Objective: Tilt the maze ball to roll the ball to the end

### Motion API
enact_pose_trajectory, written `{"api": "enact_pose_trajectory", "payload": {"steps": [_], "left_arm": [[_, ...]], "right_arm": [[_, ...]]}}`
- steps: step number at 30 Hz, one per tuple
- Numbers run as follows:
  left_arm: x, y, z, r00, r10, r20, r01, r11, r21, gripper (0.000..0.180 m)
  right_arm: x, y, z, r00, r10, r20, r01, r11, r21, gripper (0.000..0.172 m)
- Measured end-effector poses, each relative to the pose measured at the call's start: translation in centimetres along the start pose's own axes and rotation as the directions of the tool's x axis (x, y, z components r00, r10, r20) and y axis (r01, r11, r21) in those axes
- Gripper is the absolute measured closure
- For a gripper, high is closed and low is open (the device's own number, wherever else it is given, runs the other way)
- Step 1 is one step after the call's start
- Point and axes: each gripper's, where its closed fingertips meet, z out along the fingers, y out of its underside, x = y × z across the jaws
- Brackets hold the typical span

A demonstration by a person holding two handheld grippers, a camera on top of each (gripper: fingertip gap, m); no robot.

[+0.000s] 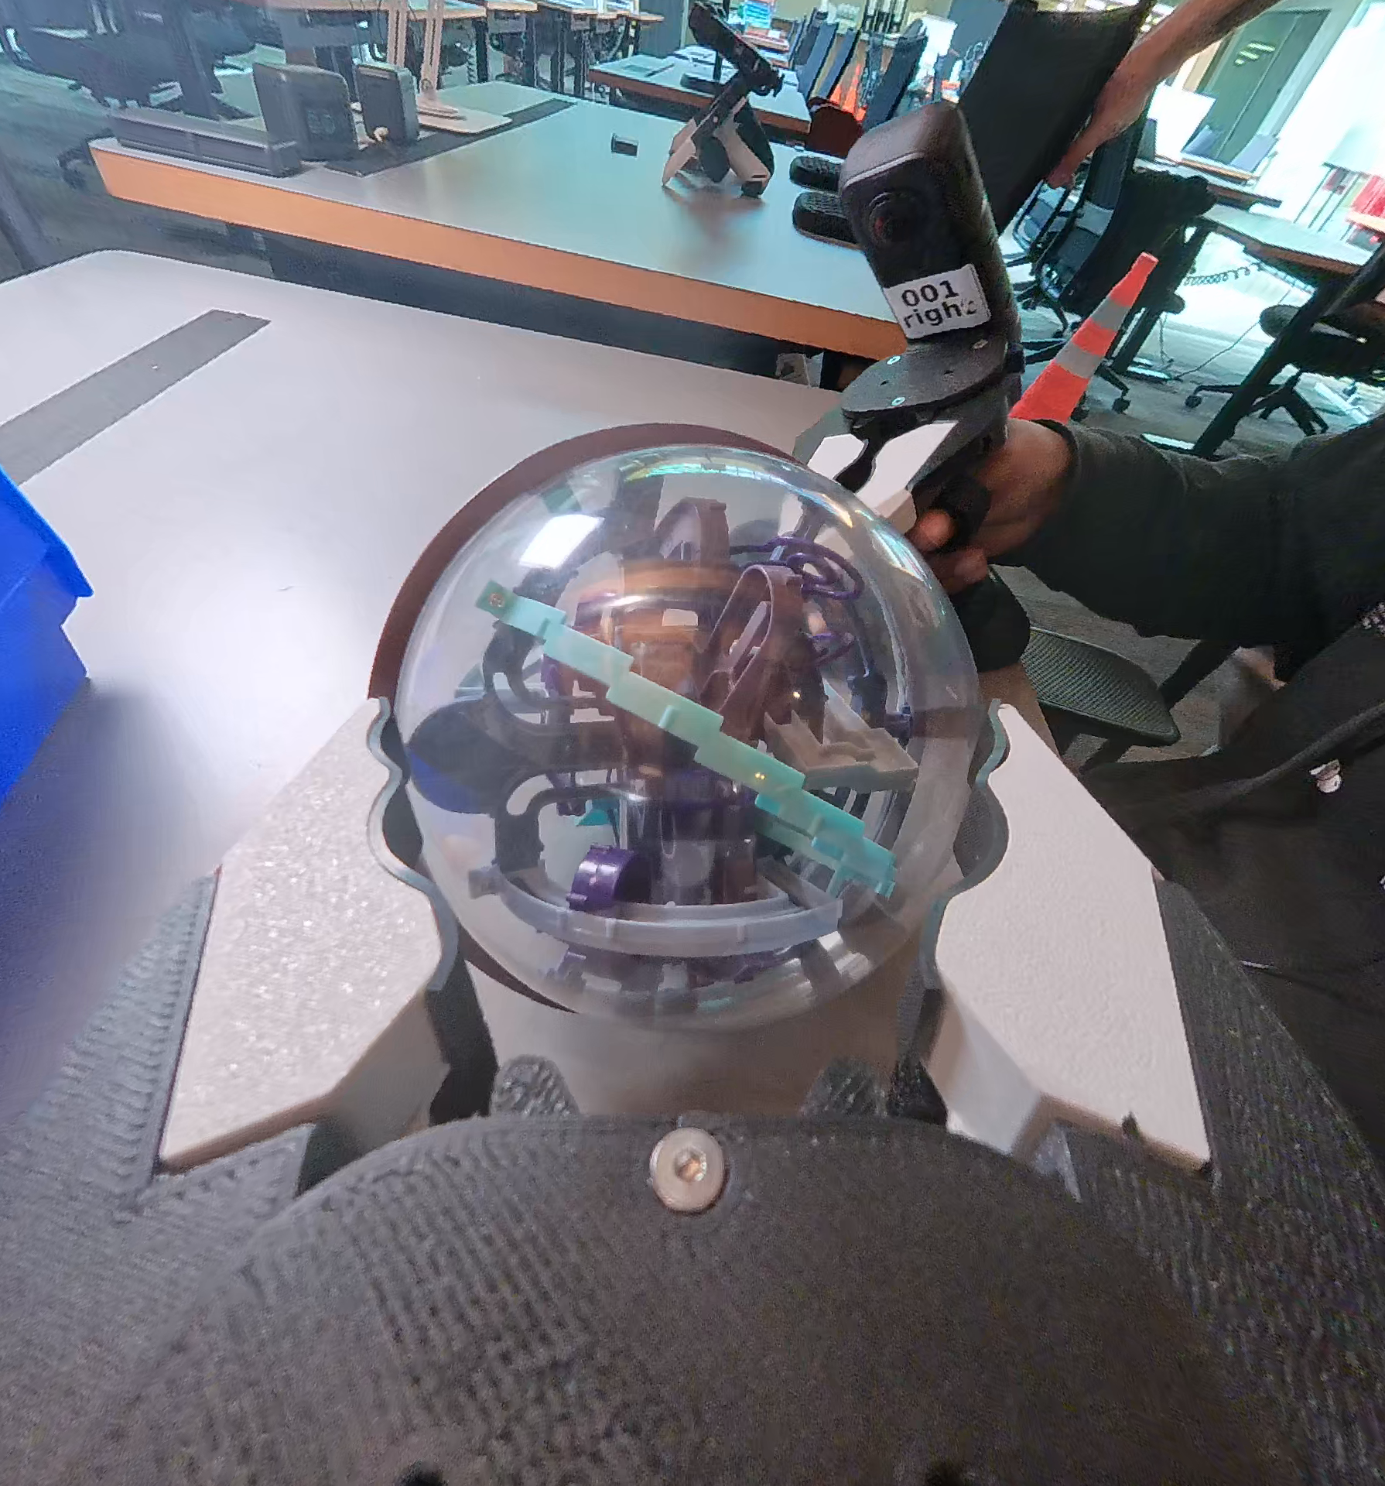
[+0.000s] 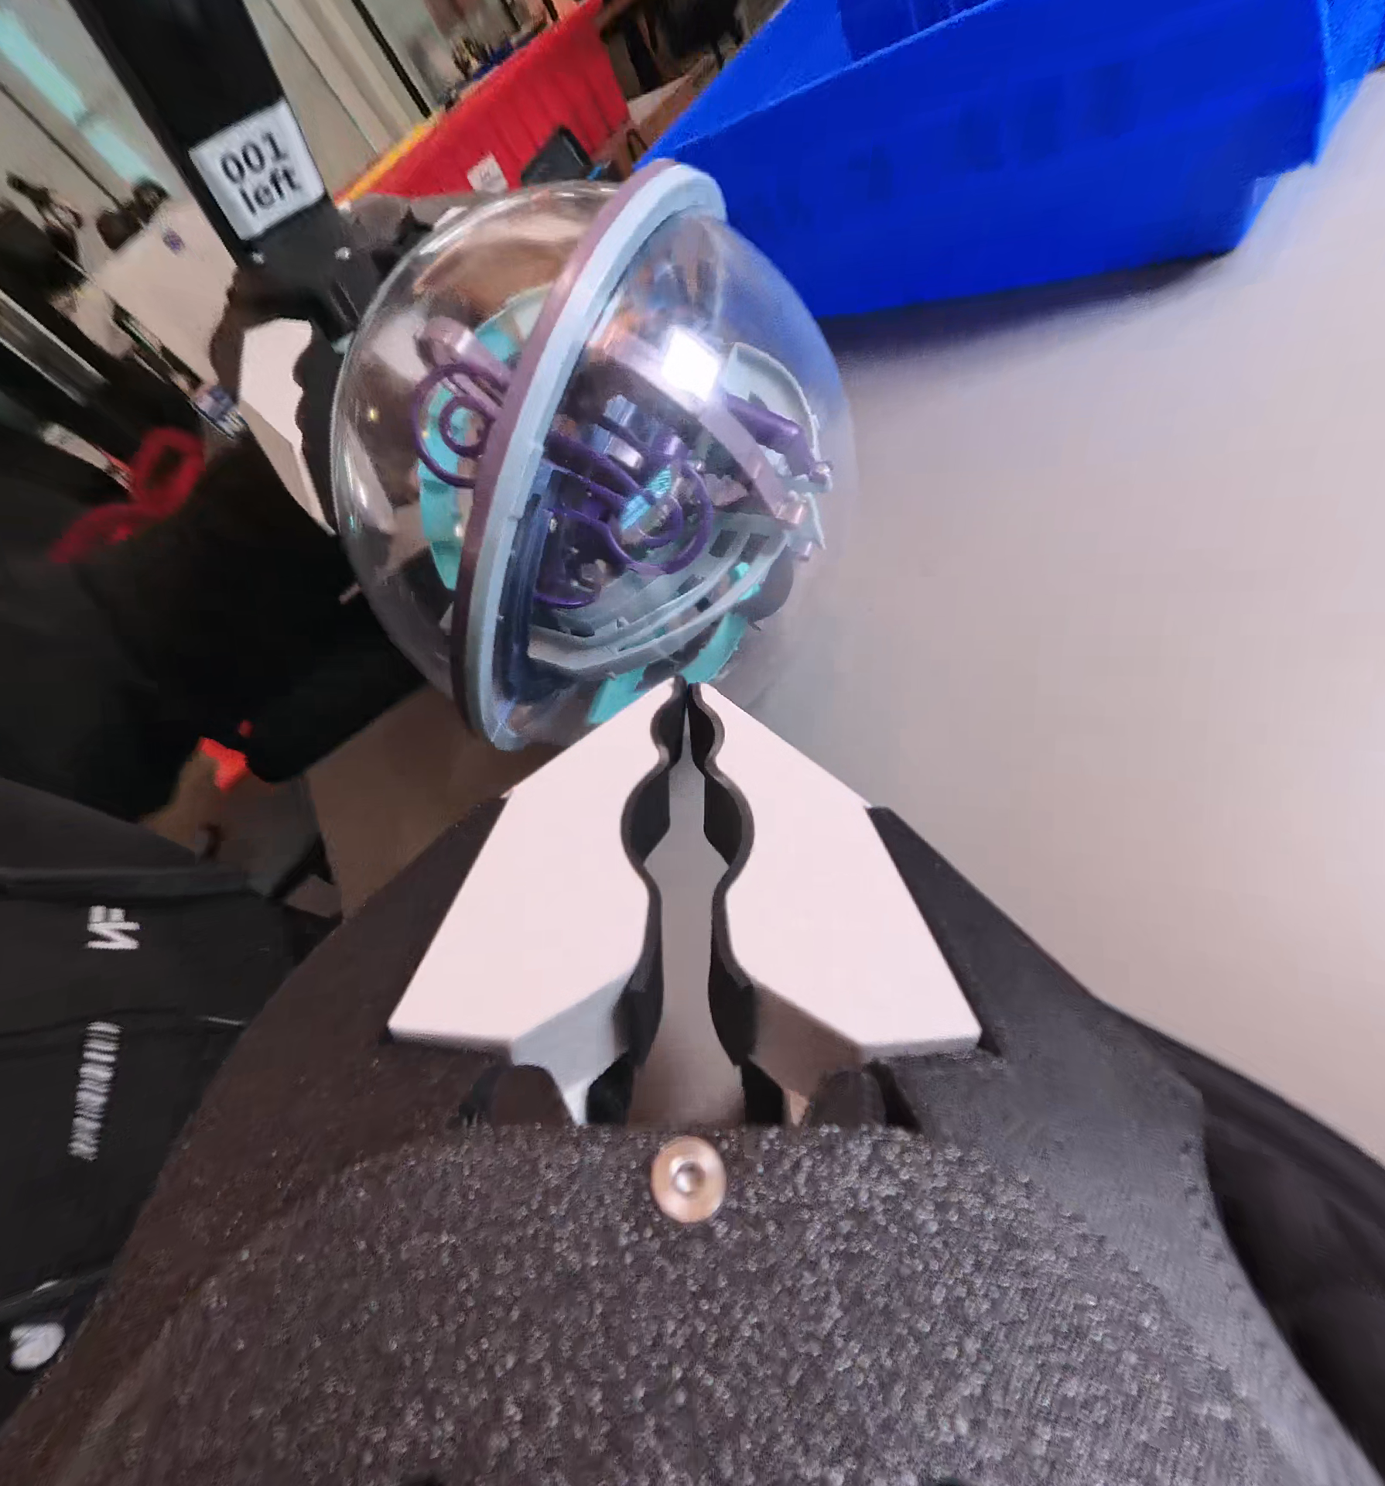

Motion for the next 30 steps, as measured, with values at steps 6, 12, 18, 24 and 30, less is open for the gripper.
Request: {"api": "enact_pose_trajectory", "payload": {"steps": [6, 12, 18, 24, 30], "left_arm": [[-0.7, 0.2, -0.6, 0.999, -0.035, -0.011, 0.035, 0.999, 0.001, 0.045], [-1.3, 0.2, -1.0, 0.995, -0.078, -0.065, 0.08, 0.996, 0.033, 0.045], [-2.3, -0.2, -1.5, 0.988, -0.105, -0.115, 0.113, 0.992, 0.064, 0.05], [-2.4, -1.6, -1.6, 1.0, 0.003, 0.028, -0.003, 1.0, 0.009, 0.043], [-3.2, -0.4, 0.7, 0.984, 0.135, 0.119, -0.123, 0.987, -0.101, 0.043]], "right_arm": [[0.6, -1.4, 0.9, 0.997, -0.066, -0.034, 0.067, 0.997, 0.031, 0.172], [-0.9, -1.1, 1.0, 0.993, -0.119, 0.015, 0.118, 0.992, 0.054, 0.172], [-2.8, -0.4, 1.3, 0.971, -0.238, -0.029, 0.239, 0.968, 0.079, 0.149], [-2.8, -0.9, 1.4, 0.956, -0.282, -0.086, 0.29, 0.951, 0.109, 0.151], [-2.6, -1.8, 2.0, 0.951, -0.266, -0.159, 0.292, 0.941, 0.171, 0.167]]}}
